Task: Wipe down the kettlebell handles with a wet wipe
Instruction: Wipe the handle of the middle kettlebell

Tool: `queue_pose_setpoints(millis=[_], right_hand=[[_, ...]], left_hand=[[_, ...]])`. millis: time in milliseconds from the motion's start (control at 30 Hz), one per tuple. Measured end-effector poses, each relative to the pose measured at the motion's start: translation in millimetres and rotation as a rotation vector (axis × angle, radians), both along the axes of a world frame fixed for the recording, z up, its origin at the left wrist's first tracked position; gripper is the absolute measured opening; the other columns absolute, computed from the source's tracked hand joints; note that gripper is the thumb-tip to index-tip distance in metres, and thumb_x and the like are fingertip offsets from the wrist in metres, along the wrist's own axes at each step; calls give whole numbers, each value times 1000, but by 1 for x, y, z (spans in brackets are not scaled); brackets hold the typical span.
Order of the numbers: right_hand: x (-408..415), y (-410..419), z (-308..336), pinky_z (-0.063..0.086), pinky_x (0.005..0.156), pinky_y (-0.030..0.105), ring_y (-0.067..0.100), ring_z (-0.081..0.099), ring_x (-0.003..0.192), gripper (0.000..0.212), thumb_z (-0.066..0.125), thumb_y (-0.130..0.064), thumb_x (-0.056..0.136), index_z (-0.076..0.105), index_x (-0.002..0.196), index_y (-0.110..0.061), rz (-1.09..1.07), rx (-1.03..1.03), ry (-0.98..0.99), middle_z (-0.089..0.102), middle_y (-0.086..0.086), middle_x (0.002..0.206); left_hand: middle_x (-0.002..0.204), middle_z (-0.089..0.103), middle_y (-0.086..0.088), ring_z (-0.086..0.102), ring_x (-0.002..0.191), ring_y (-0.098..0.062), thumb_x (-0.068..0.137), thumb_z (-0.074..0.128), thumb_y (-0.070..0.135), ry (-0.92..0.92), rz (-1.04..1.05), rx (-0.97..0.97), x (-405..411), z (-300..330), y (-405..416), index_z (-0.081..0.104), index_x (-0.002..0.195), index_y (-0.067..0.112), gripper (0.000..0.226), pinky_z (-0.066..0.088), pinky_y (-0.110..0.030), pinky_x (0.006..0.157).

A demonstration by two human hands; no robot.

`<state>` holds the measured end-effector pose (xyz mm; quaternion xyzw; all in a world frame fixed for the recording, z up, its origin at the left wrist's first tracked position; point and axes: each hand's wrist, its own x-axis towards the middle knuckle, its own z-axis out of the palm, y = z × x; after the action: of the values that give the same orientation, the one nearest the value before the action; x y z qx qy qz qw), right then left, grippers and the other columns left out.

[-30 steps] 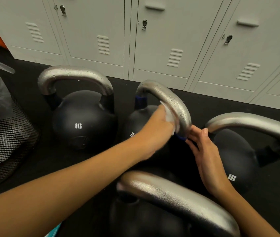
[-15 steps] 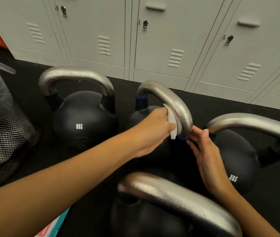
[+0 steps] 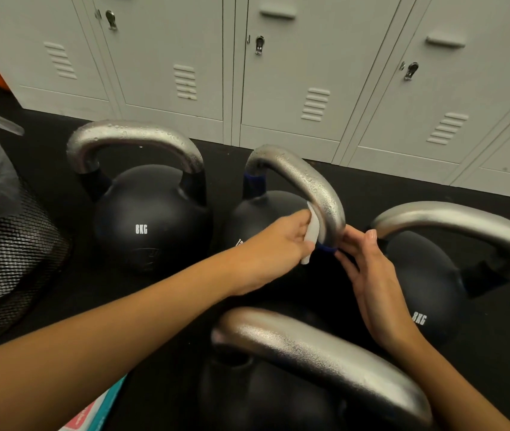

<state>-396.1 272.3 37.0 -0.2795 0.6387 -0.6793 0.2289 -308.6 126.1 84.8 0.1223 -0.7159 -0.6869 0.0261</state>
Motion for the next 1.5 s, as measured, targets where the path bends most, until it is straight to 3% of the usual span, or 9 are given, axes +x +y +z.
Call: queue_pose_setpoints(millis=[133, 267, 433, 633, 800, 900, 1067, 1233, 1500], right_hand=[[0, 0, -1, 41, 110, 37, 15, 58, 124, 73, 54, -79, 75, 53, 131, -32, -62, -21, -63, 61, 6, 131], [-1, 0, 1, 42, 110, 39, 18, 58, 123, 82, 56, -82, 72, 56, 131, -24, -72, -19, -56, 62, 8, 129], [1, 1, 6, 43, 107, 36, 16, 60, 121, 76, 55, -81, 73, 63, 121, -23, -54, -22, -42, 67, 2, 123], [4, 1, 9, 41, 110, 40, 16, 59, 122, 74, 52, -83, 73, 65, 118, -25, -72, 5, -49, 67, 1, 123], [6, 2, 12, 42, 110, 39, 15, 59, 122, 72, 52, -82, 74, 66, 117, -25, -78, 22, -45, 67, 2, 123], [8, 5, 17, 44, 109, 38, 15, 60, 120, 48, 46, -60, 95, 65, 117, -23, -59, 59, 36, 67, 3, 121], [14, 12, 41, 48, 98, 26, 12, 60, 115, 24, 57, -27, 94, 62, 118, -26, -132, 95, 342, 65, -11, 114], [21, 9, 70, 47, 84, 26, 22, 62, 98, 10, 63, -19, 95, 69, 102, -22, -42, 68, 597, 66, -5, 100], [34, -4, 94, 54, 79, 32, 30, 64, 87, 14, 70, -23, 87, 70, 97, -14, 123, 85, 303, 70, 7, 89]], left_hand=[[103, 62, -24, 55, 86, -32, 93, 42, 20, -54, -132, -373, 6, -8, -7, 50, 121, 13, 30, 46, -48, 88], [81, 58, -12, 50, 71, -22, 101, 39, 19, -89, -167, -521, 7, -1, -8, 51, 122, 12, 25, 44, -37, 75], [107, 62, -29, 59, 94, -22, 89, 45, 9, -63, -40, -192, 6, 2, -1, 52, 111, -9, 30, 44, -35, 89], [123, 65, -17, 60, 118, -22, 94, 37, -16, 4, 53, 301, 2, 16, -5, 57, 124, 0, 39, 46, -32, 103], [123, 63, -19, 60, 114, -16, 95, 36, -13, -96, -11, 135, 6, 10, -1, 59, 123, -1, 38, 44, -30, 104], [120, 64, -18, 59, 109, -13, 95, 37, -11, -146, -83, 73, 13, 20, -6, 60, 121, -1, 36, 44, -27, 103], [120, 67, -13, 64, 113, -17, 95, 43, -10, -96, -152, 222, 35, 43, -22, 62, 121, 6, 36, 50, -24, 97], [124, 65, -14, 61, 118, -21, 92, 44, -12, 39, -142, 361, 41, 53, -20, 58, 126, 7, 41, 48, -31, 101], [149, 45, 1, 50, 130, -10, 97, 48, -4, 152, -155, 57, 41, 55, -2, 40, 145, 16, 53, 36, -37, 113]])
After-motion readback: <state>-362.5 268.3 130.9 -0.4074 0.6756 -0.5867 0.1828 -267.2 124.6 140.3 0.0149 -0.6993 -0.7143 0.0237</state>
